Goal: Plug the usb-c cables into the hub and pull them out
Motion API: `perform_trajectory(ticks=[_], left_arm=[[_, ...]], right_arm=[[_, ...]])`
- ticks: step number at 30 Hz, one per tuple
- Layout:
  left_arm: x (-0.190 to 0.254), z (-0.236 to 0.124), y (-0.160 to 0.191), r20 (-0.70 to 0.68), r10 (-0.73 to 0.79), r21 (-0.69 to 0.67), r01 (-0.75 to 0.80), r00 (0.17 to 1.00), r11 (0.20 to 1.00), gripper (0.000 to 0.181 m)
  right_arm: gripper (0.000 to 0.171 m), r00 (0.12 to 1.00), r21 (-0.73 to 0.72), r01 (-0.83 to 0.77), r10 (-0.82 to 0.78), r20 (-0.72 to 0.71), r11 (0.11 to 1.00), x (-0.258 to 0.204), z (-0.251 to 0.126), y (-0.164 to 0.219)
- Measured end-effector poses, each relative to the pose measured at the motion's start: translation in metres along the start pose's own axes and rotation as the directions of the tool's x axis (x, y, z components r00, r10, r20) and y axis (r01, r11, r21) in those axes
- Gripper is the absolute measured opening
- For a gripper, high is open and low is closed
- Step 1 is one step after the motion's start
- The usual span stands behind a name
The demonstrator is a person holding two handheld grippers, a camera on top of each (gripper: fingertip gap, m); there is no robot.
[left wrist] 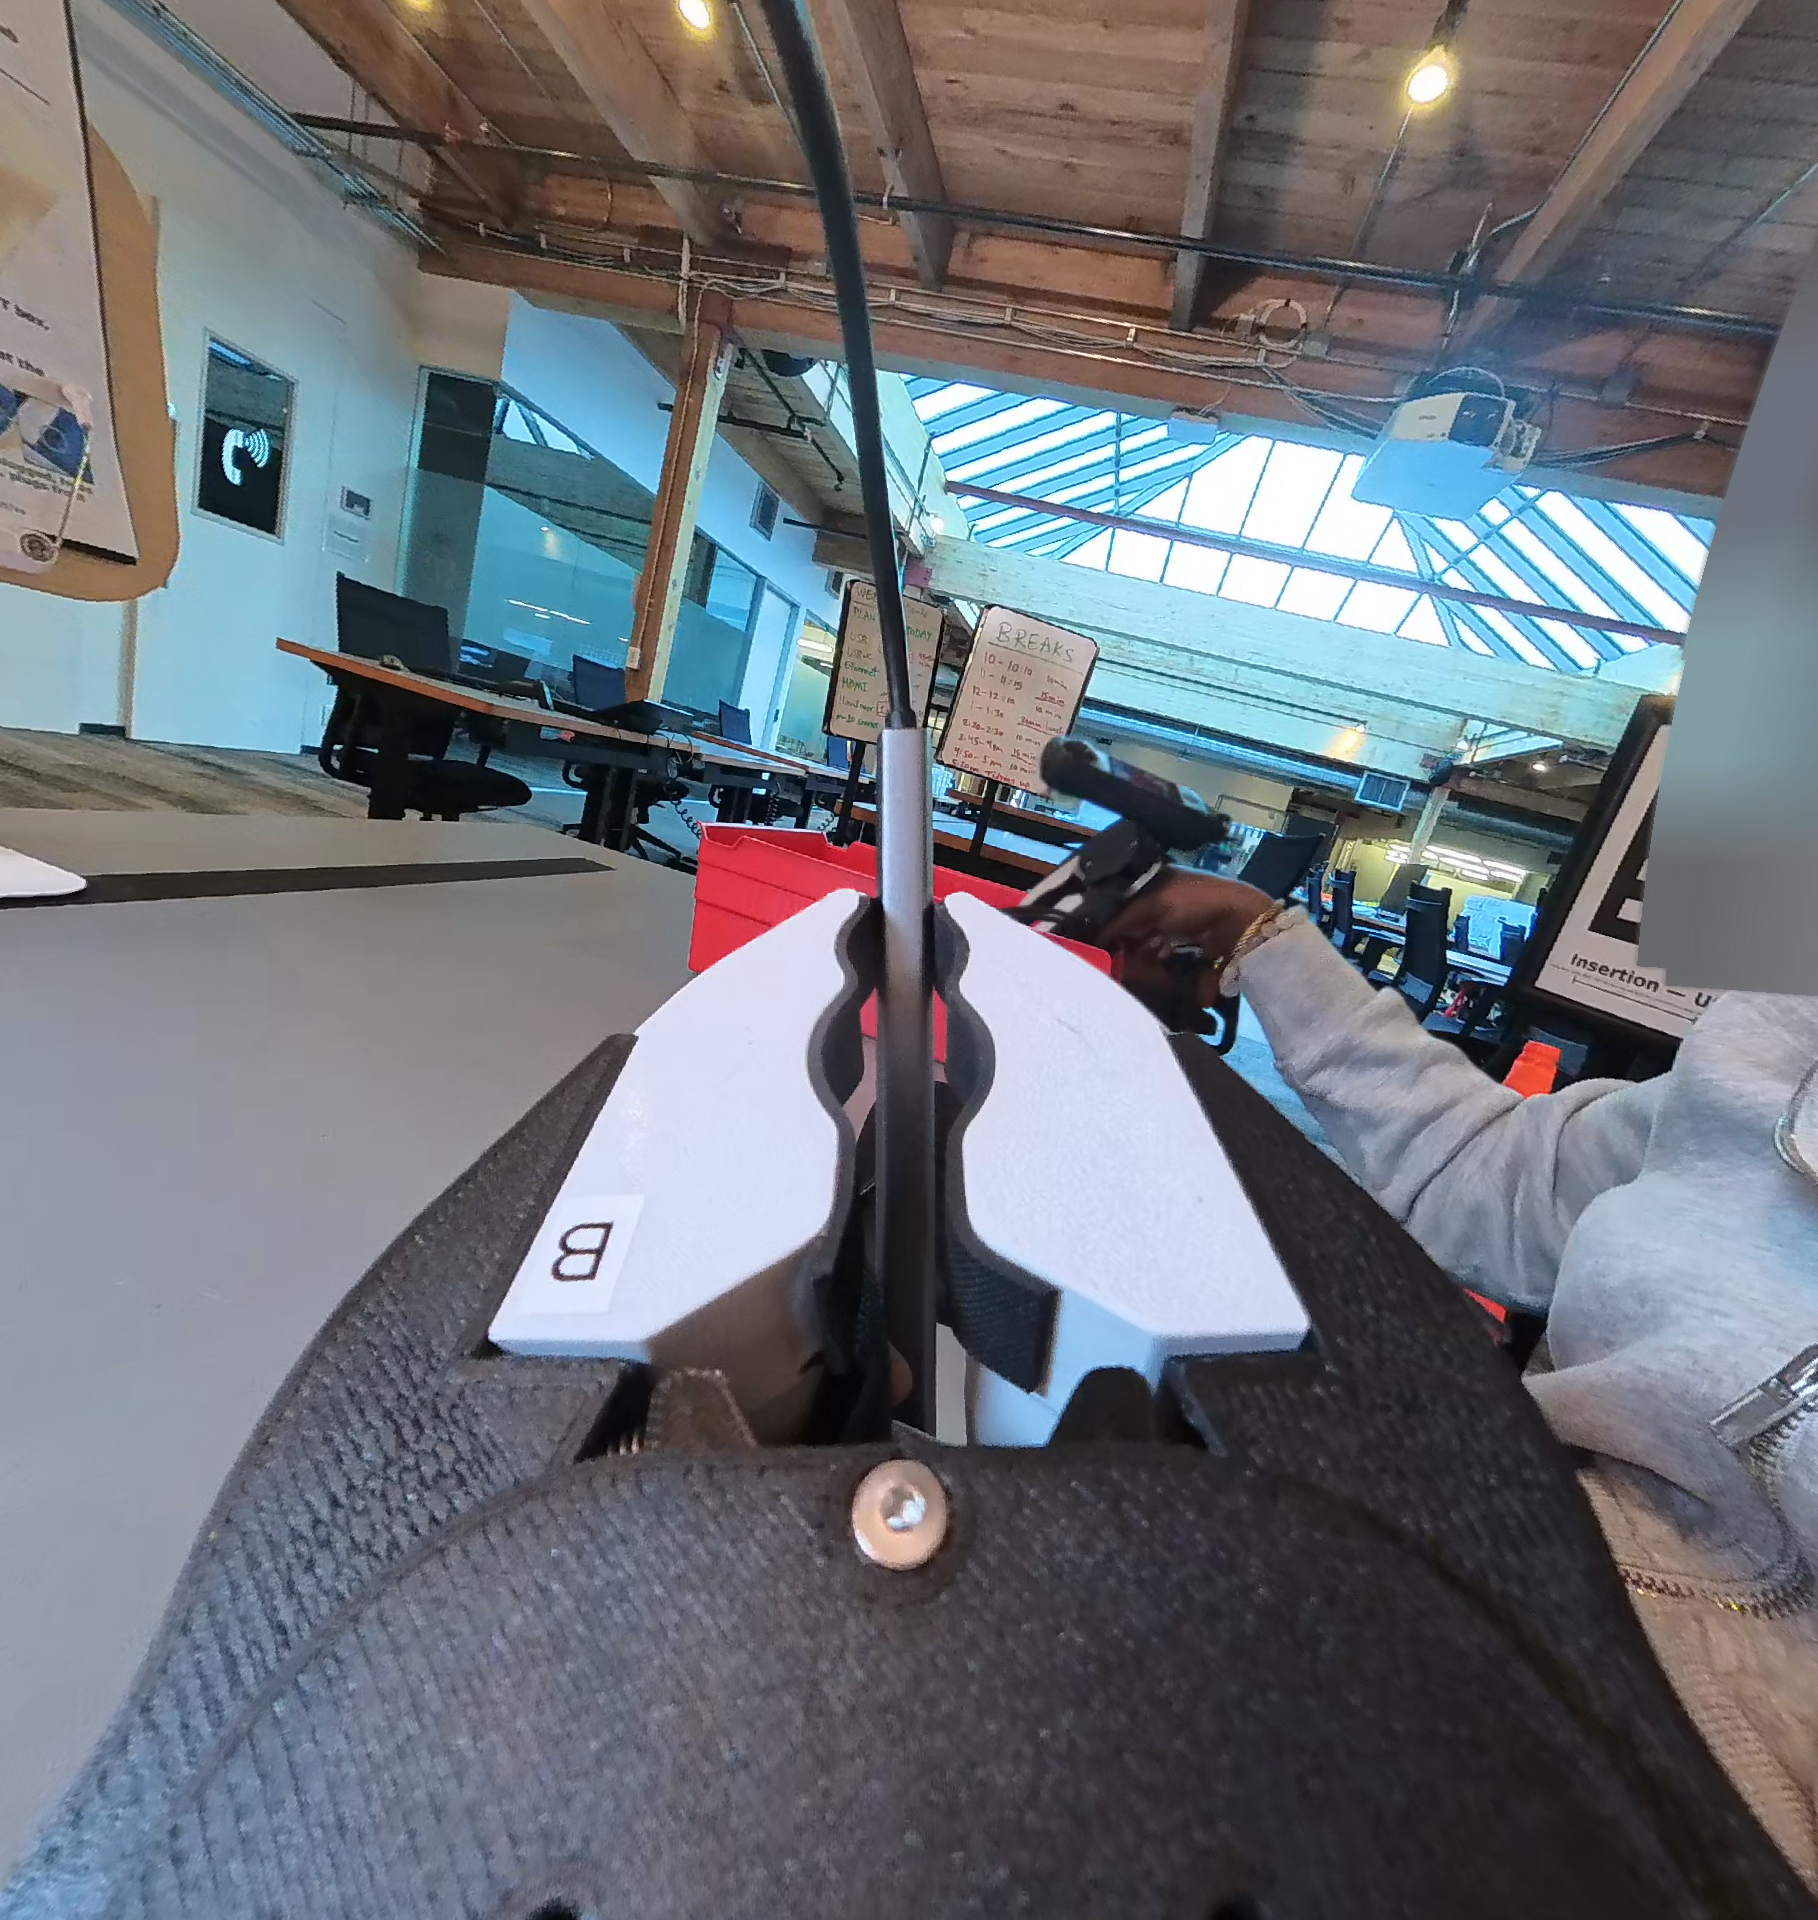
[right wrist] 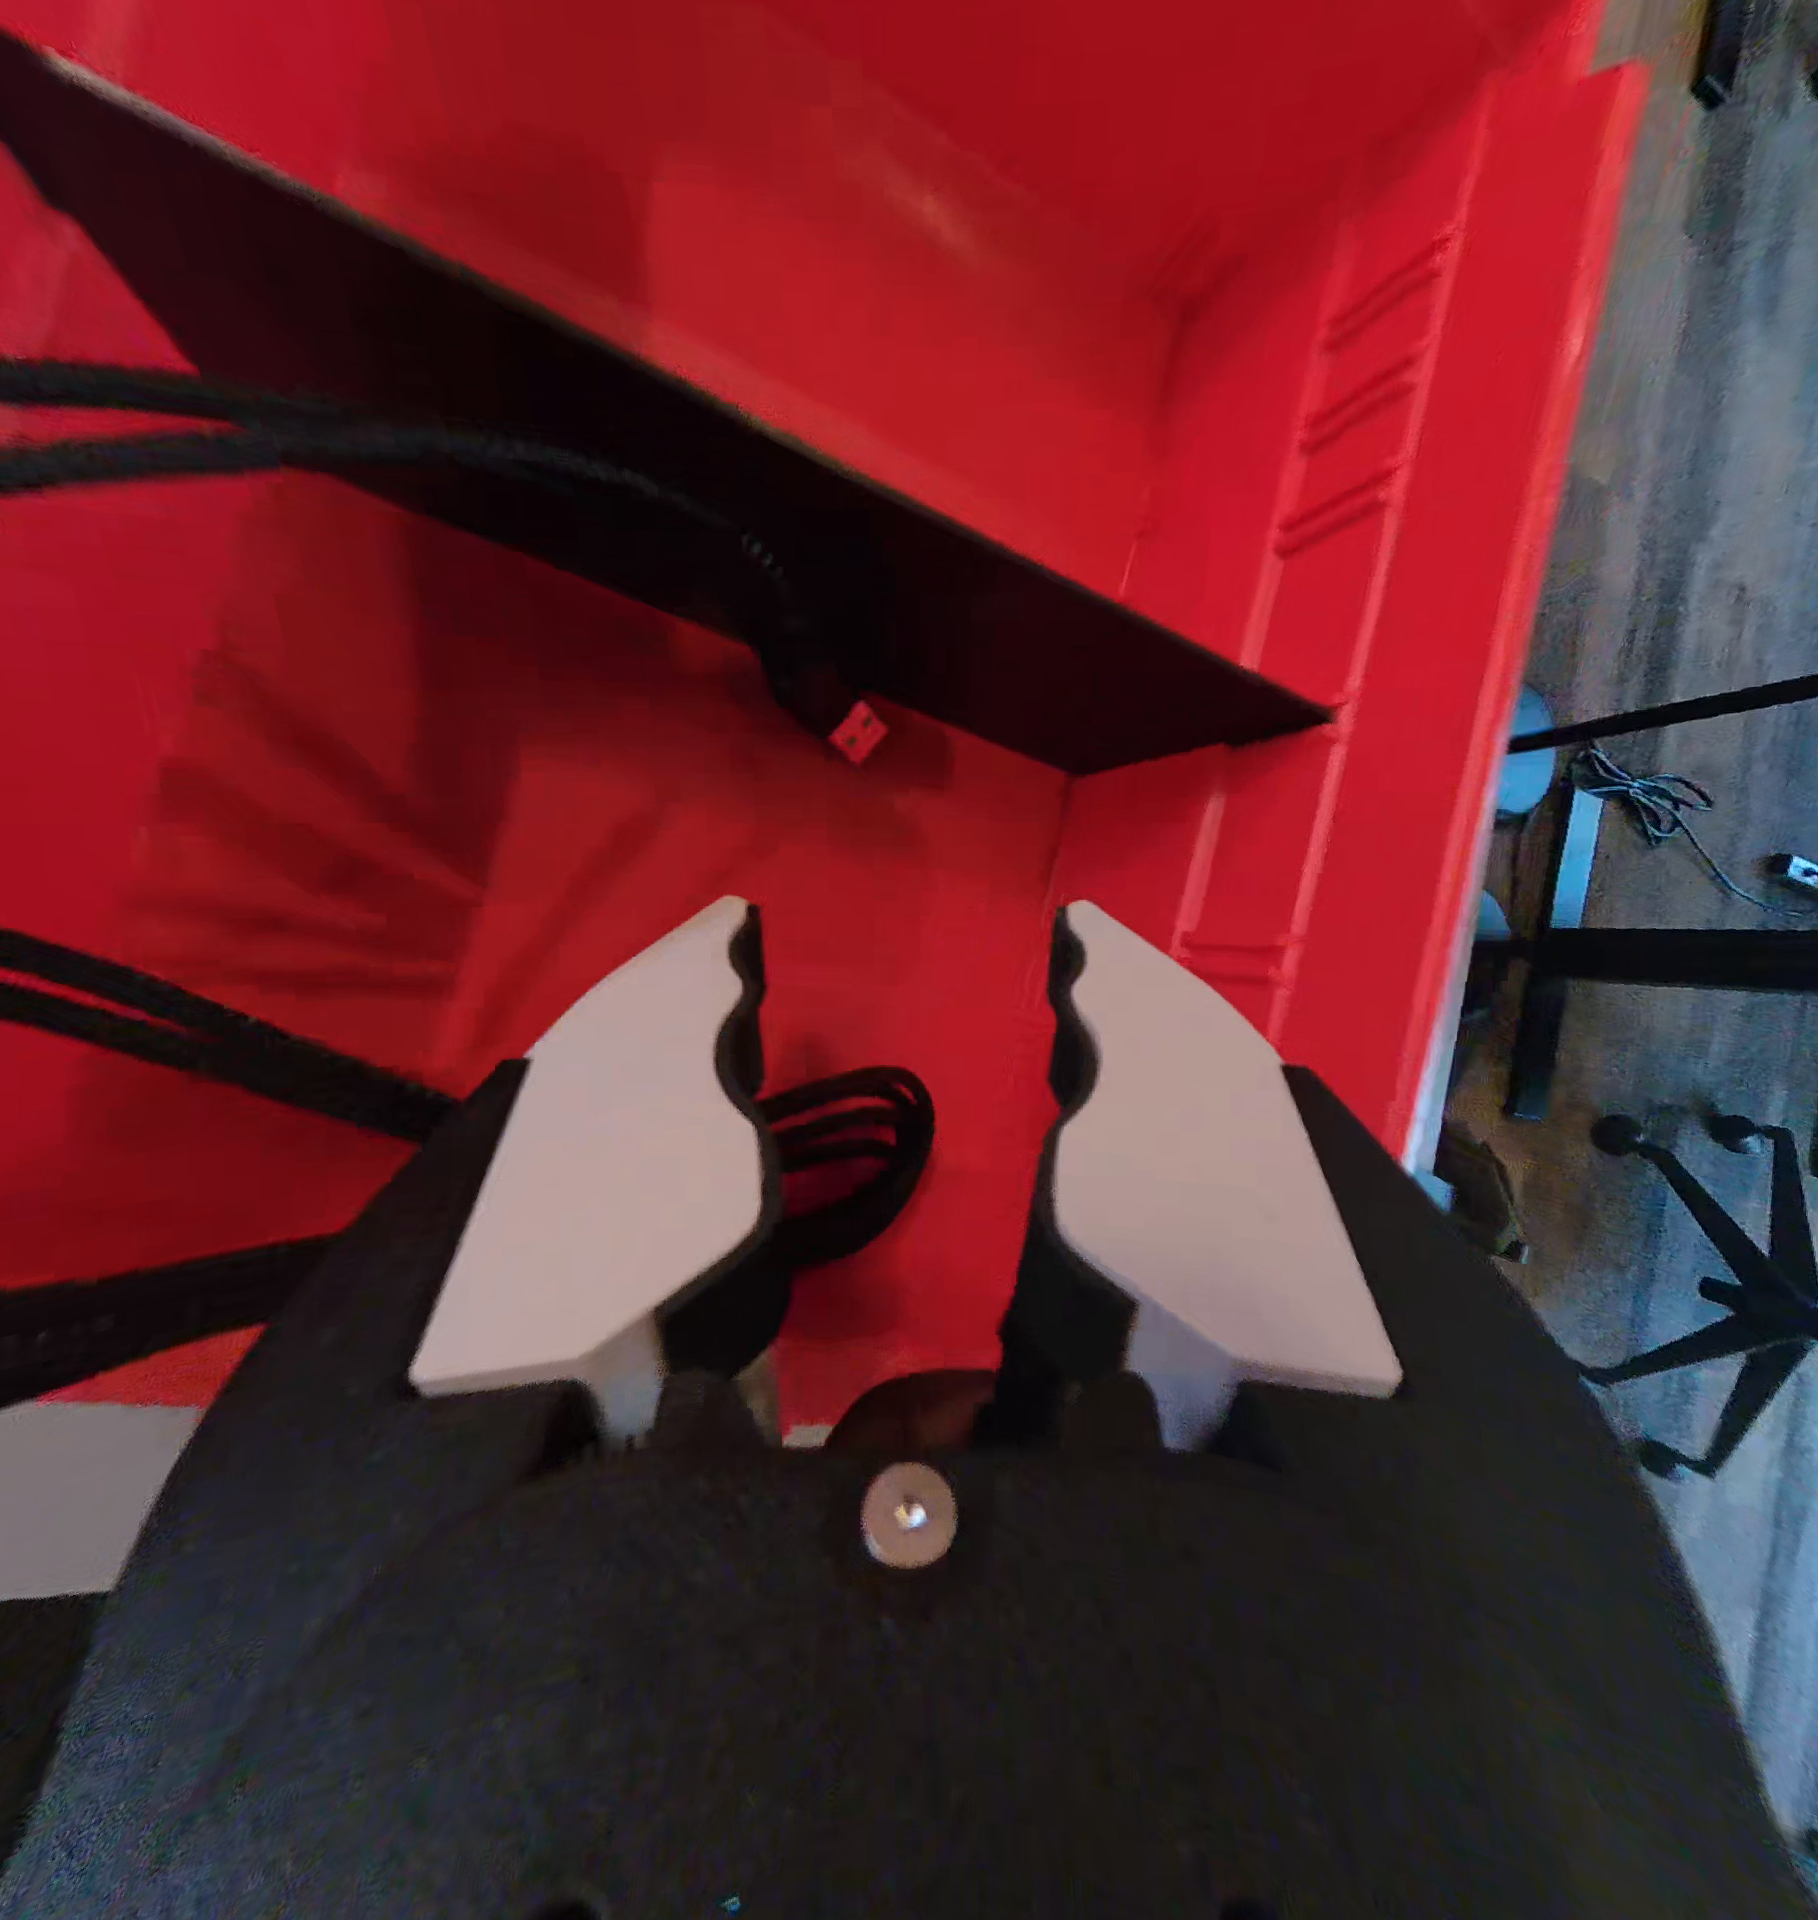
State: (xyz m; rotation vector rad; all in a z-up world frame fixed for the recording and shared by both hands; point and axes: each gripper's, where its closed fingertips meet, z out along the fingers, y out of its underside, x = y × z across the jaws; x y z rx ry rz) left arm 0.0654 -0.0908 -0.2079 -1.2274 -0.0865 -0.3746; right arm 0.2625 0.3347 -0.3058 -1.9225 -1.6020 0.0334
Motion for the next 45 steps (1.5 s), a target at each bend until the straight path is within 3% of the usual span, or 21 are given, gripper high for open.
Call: perform_trajectory(ticks=[1, 6, 10, 15, 18, 23, 27, 30, 33, 36, 39, 42, 45], left_arm=[[0.0, 0.0, 0.0, 0.0, -0.002, -0.001, 0.002, 1.0, 1.0, 0.011], [0.0, 0.0, 0.0, 0.0, -0.003, 0.004, 0.003, 1.0, 1.0, 0.011], [0.0, 0.0, 0.0, -0.002, -0.002, 0.001, 0.002, 1.0, 1.0, 0.011], [0.0, 0.0, 0.0, -0.004, -0.008, 0.0, 0.008, 1.0, 1.0, 0.011], [0.0, 0.0, 0.0, -0.004, -0.011, 0.005, 0.011, 1.0, 1.0, 0.011], [0.0, 0.0, 0.001, -0.008, -0.012, -0.001, 0.012, 1.0, 1.0, 0.011], [0.0, 0.0, 0.0, -0.008, -0.014, 0.001, 0.014, 1.0, 1.0, 0.011], [0.0, 0.0, 0.0, -0.007, -0.014, 0.002, 0.014, 1.0, 1.0, 0.011], [0.0, 0.0, 0.0, -0.006, -0.013, 0.004, 0.013, 1.0, 1.0, 0.011], [0.0, 0.0, 0.001, -0.007, -0.012, 0.0, 0.012, 1.0, 1.0, 0.011], [0.0, 0.0, -0.001, -0.009, -0.015, 0.01, 0.015, 1.0, 1.0, 0.011], [0.0, -0.002, -0.003, -0.01, -0.02, 0.026, 0.021, 1.0, 0.999, 0.011], [0.001, -0.001, -0.003, -0.014, -0.016, 0.024, 0.017, 1.0, 1.0, 0.011]], right_arm=[[0.055, 1.0, 0.025, -0.01, 0.009, 0.014, 1.0, 0.0, -0.005, -0.003], [0.055, 0.983, 0.219, -0.048, 0.007, 0.186, 0.975, -0.011, -0.04, -0.022], [0.049, 0.862, 0.419, 0.061, -0.259, 0.435, 0.906, -0.061, -0.083, -0.022], [0.04, 0.792, 0.496, 0.176, -0.422, 0.442, 0.85, -0.097, -0.089, -0.016], [0.012, 0.794, 0.479, 0.143, -0.39, 0.467, 0.866, -0.101, -0.077, -0.023], [0.011, 0.794, 0.305, 0.147, -0.296, 0.531, 0.941, -0.106, -0.039, -0.015], [0.012, 0.797, 0.28, 0.148, -0.282, 0.534, 0.949, -0.108, -0.031, -0.018], [0.026, 0.84, 0.287, 0.118, -0.25, 0.482, 0.951, -0.094, -0.035, -0.02], [0.037, 0.91, 0.411, -0.019, -0.154, 0.384, 0.911, -0.062, -0.06, -0.038], [0.037, 0.917, 0.642, -0.234, -0.054, 0.395, 0.73, -0.047, -0.121, -0.07], [0.032, 0.813, 0.788, -0.316, -0.277, 0.512, 0.528, -0.101, -0.19, -0.096], [0.034, 0.658, 0.809, -0.26, -0.517, 0.548, 0.527, -0.192, -0.212, -0.115], [0.034, 0.456, 0.822, -0.14, -0.701, 0.549, 0.552, -0.298, -0.206, -0.122]])
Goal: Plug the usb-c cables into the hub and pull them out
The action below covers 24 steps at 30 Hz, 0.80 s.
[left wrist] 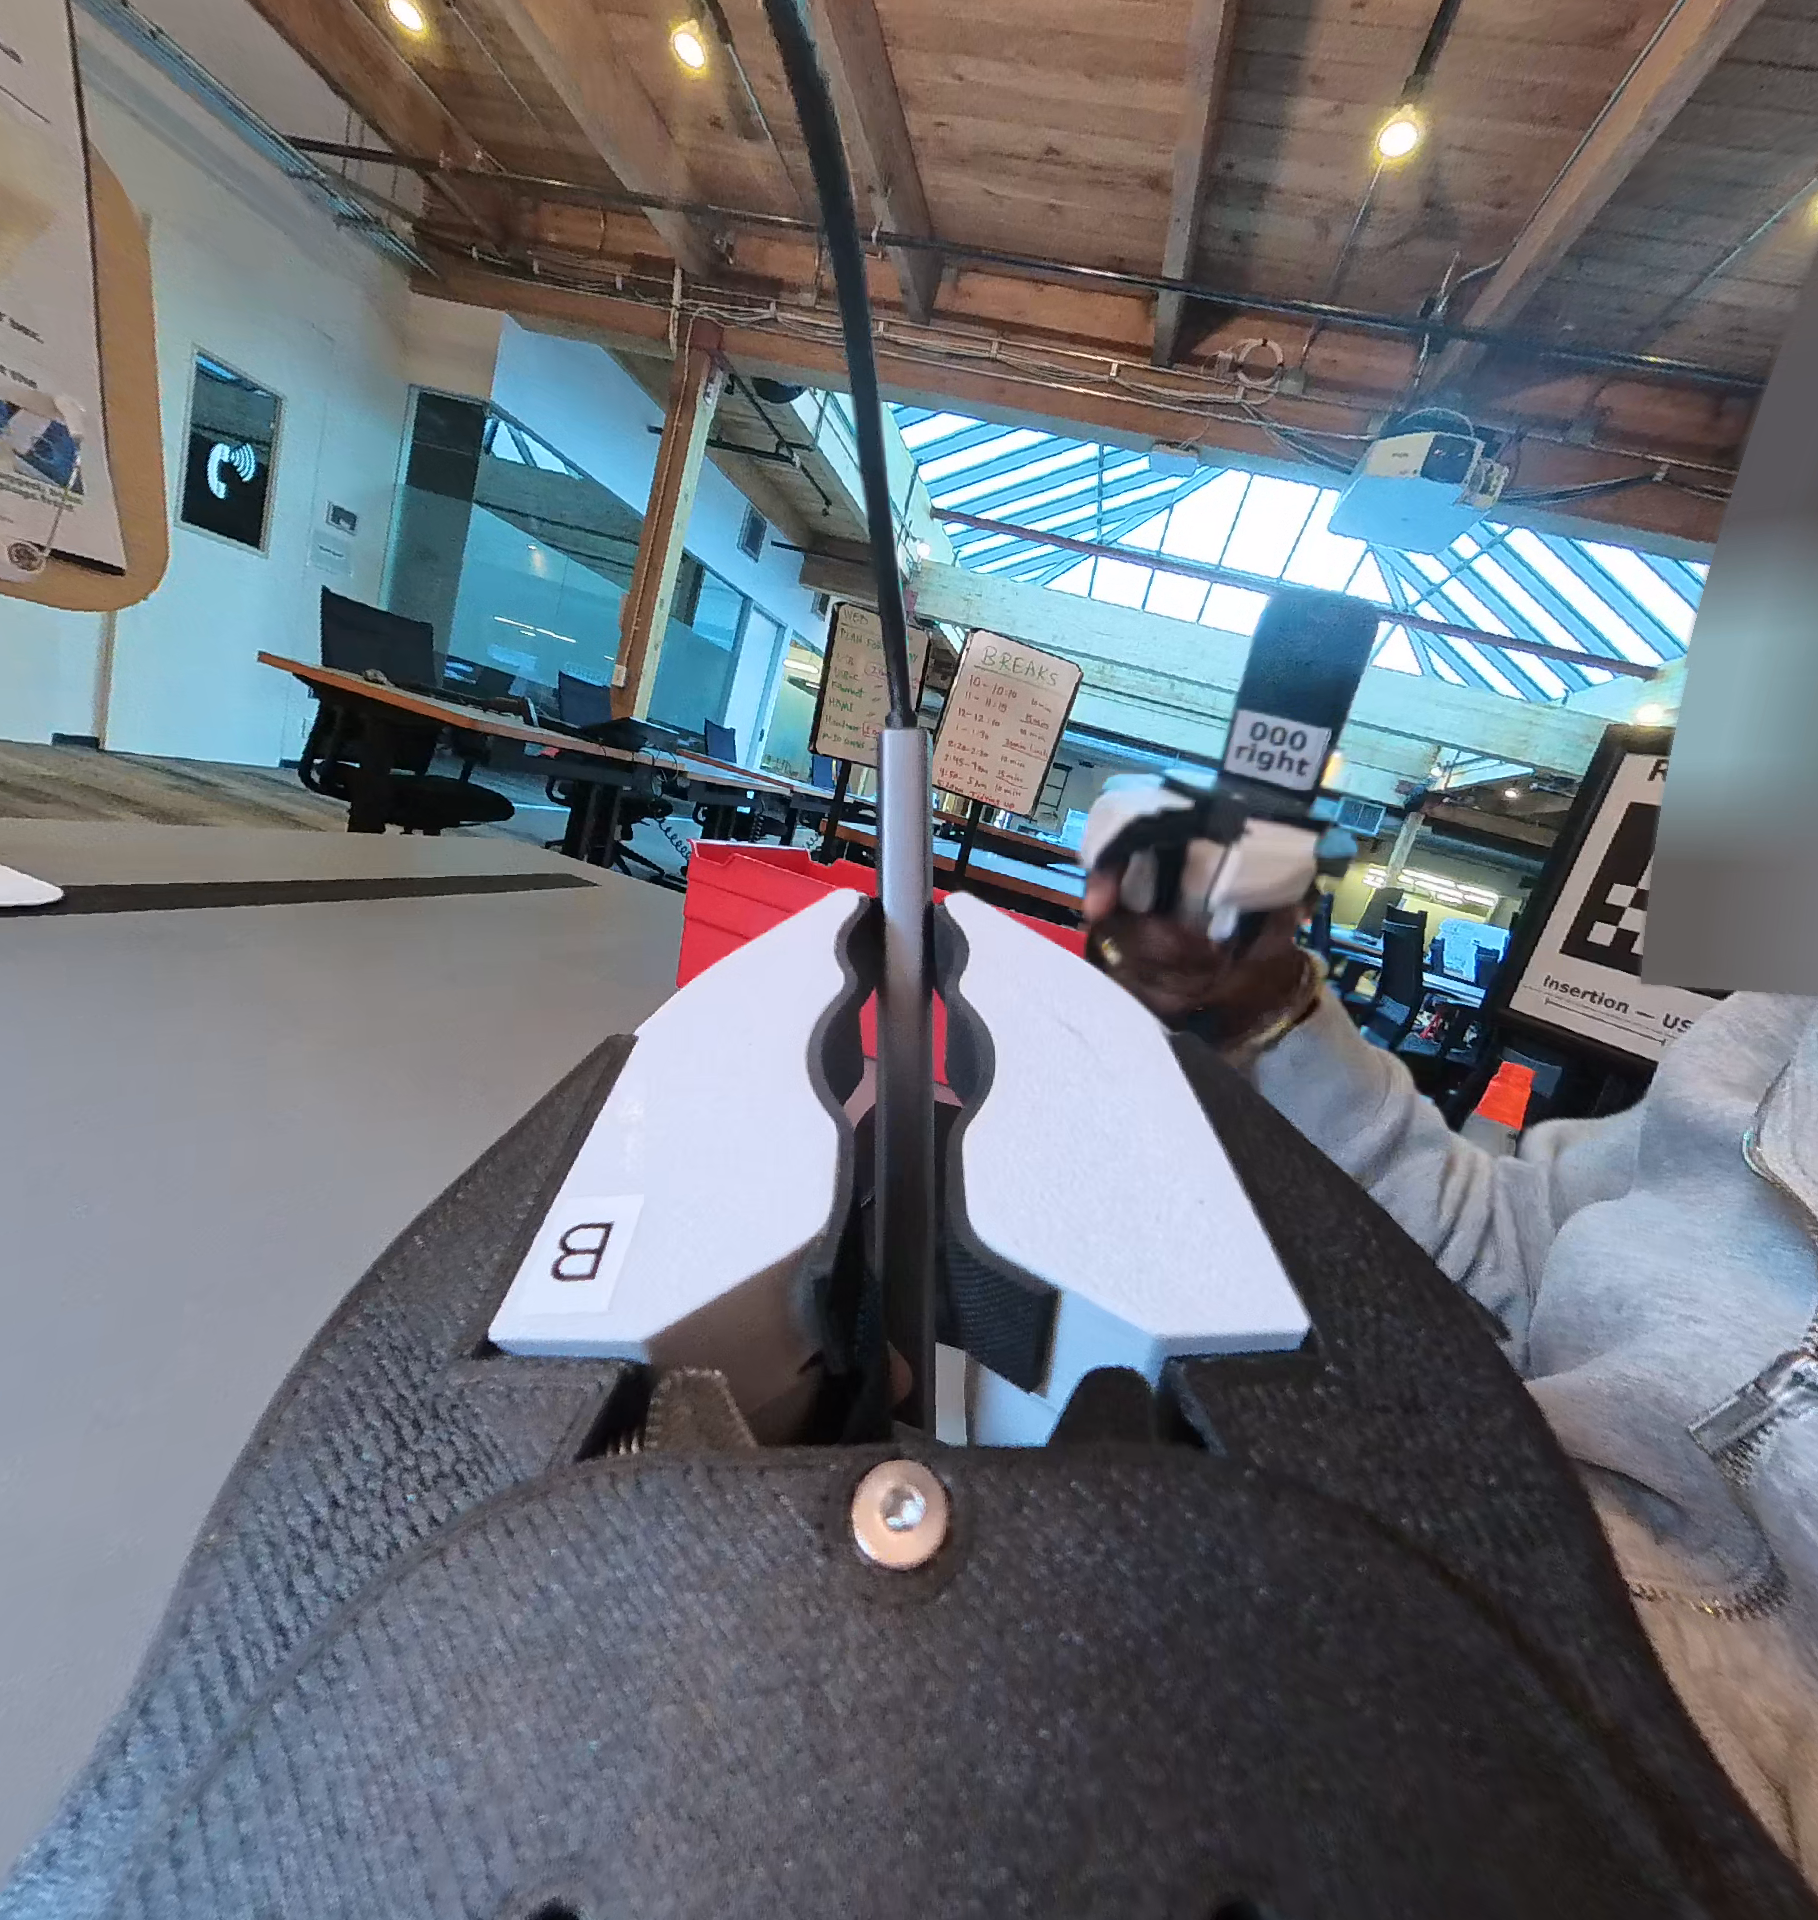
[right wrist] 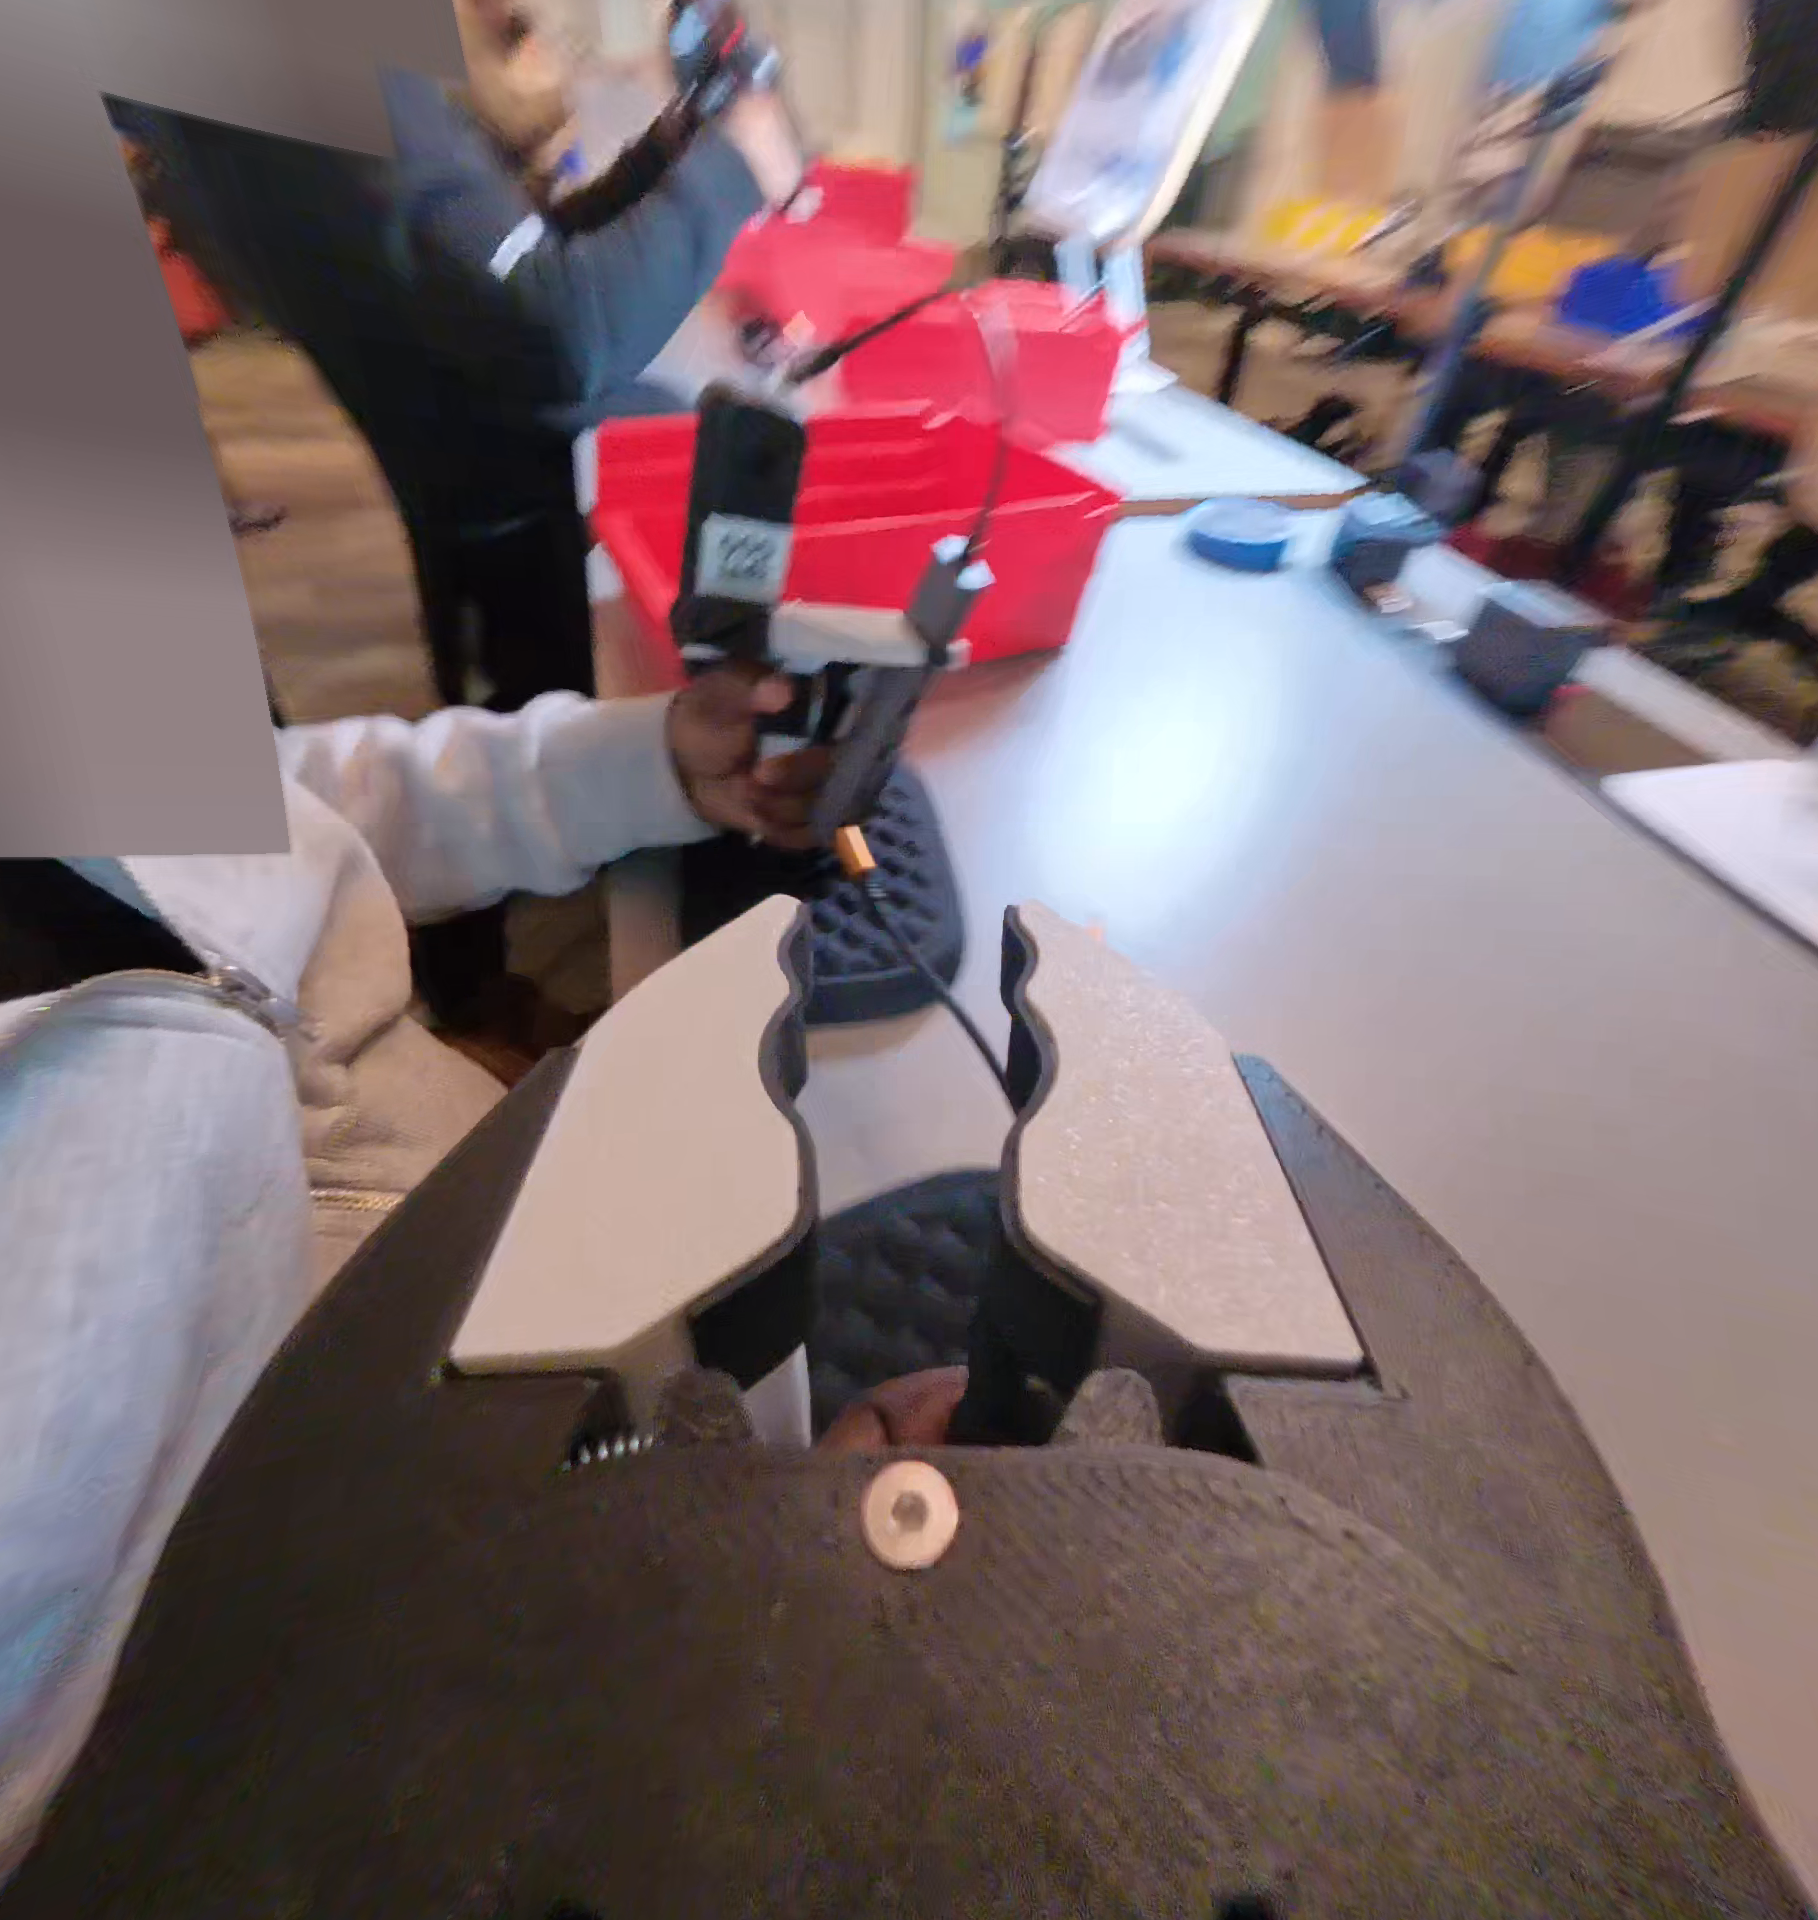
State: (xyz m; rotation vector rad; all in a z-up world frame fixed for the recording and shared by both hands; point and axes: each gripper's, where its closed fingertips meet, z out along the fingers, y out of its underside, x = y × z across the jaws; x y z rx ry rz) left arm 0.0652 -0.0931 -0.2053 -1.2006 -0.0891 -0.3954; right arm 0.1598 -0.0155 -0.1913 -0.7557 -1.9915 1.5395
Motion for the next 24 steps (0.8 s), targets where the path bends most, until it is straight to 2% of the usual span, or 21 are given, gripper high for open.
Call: perform_trajectory(ticks=[4, 6, 9, 11, 16, 17, 19, 24], left_arm=[[0.002, 0.0, -0.001, -0.004, 0.011, 0.005, -0.011, 1.0, 1.0, 0.011], [0.003, -0.001, -0.001, -0.01, 0.013, 0.008, -0.013, 1.0, 1.0, 0.011], [0.004, -0.001, -0.001, -0.015, 0.015, 0.008, -0.015, 1.0, 1.0, 0.011], [0.005, -0.001, -0.001, -0.017, 0.019, 0.006, -0.019, 1.0, 1.0, 0.011], [0.009, 0.0, 0.001, -0.028, 0.048, -0.004, -0.048, 0.998, 0.999, 0.013], [0.009, 0.0, 0.001, -0.026, 0.055, -0.005, -0.055, 0.998, 0.998, 0.018], [0.008, 0.0, 0.003, -0.013, 0.074, -0.026, -0.074, 0.997, 0.997, 0.027], [0.011, 0.005, 0.017, -0.012, 0.131, -0.123, -0.131, 0.991, 0.984, 0.029]], right_arm=[[0.03, 0.99, -0.138, 0.087, -0.069, 0.127, 0.987, -0.016, 0.097, 0.028], [0.03, 0.977, -0.217, 0.126, -0.083, 0.197, 0.968, -0.023, 0.127, 0.043], [0.028, 0.957, -0.289, 0.203, -0.127, 0.262, 0.935, -0.029, 0.153, 0.06], [0.01, 0.953, -0.313, 0.23, -0.149, 0.262, 0.922, -0.026, 0.16, 0.067], [0.007, 0.955, -0.263, 0.197, -0.123, 0.271, 0.944, -0.024, 0.157, 0.066], [0.007, 0.958, -0.241, 0.177, -0.111, 0.266, 0.954, -0.023, 0.156, 0.063], [0.007, 0.965, -0.185, 0.115, -0.066, 0.252, 0.976, -0.018, 0.151, 0.052], [0.007, 0.975, -0.085, 0.056, -0.036, 0.217, 0.995, -0.005, 0.132, 0.022]])
